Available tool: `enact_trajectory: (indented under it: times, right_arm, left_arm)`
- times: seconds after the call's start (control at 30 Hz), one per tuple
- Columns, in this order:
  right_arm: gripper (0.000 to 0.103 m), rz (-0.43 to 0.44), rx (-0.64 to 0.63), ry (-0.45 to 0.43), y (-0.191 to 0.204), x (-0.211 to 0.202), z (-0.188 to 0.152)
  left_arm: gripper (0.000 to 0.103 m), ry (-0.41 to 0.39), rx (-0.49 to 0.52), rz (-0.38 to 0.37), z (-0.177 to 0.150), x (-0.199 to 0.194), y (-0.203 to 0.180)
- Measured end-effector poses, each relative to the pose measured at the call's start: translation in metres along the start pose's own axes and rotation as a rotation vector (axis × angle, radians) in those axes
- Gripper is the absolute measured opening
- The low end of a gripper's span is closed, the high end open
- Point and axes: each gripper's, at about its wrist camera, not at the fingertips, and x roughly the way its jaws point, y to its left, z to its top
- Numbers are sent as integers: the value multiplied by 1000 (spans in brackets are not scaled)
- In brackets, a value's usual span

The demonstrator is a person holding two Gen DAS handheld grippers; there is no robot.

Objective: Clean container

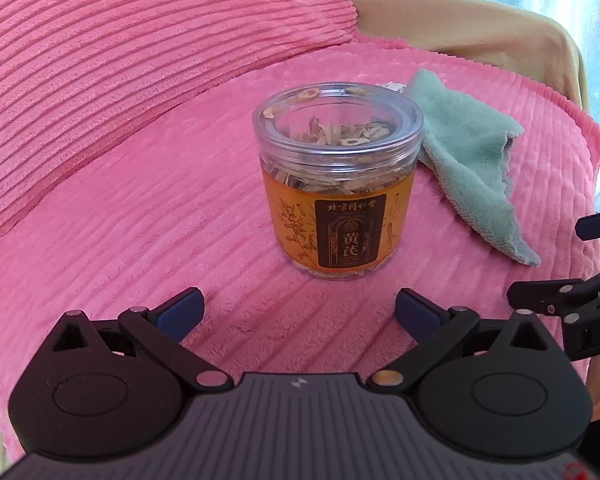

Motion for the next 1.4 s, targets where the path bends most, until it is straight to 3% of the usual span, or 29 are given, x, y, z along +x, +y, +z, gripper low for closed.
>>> enact_trajectory:
  times: [1.4]
  right_arm:
    - [103, 2, 69, 52, 0, 15, -2]
  left_arm:
    - [103, 17, -51, -39, -5, 11, 4]
